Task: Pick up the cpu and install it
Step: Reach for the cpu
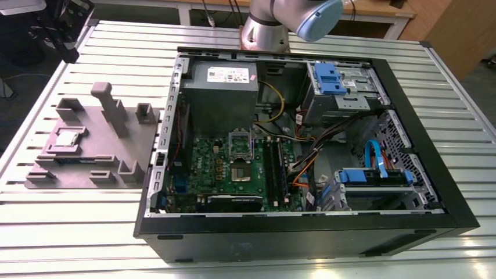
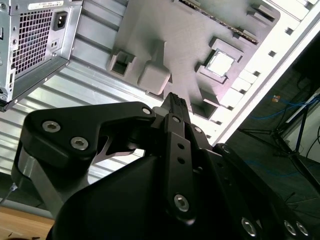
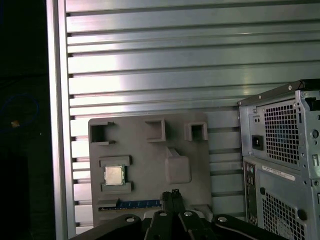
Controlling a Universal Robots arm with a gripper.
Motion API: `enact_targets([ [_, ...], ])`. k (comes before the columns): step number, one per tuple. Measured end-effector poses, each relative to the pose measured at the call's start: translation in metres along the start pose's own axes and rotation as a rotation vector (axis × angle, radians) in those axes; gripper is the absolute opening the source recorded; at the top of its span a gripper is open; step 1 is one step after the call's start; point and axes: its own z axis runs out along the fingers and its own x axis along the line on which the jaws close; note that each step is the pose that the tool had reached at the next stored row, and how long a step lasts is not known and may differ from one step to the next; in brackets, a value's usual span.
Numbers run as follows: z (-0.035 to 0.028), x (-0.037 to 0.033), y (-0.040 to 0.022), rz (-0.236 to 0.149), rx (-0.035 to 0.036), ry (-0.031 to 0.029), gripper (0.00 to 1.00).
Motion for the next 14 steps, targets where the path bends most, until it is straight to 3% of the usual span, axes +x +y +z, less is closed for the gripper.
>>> enact_targets([
  [14,0.0002,0.0037,-0.0003,0.0,0.0,0.0,0.11],
])
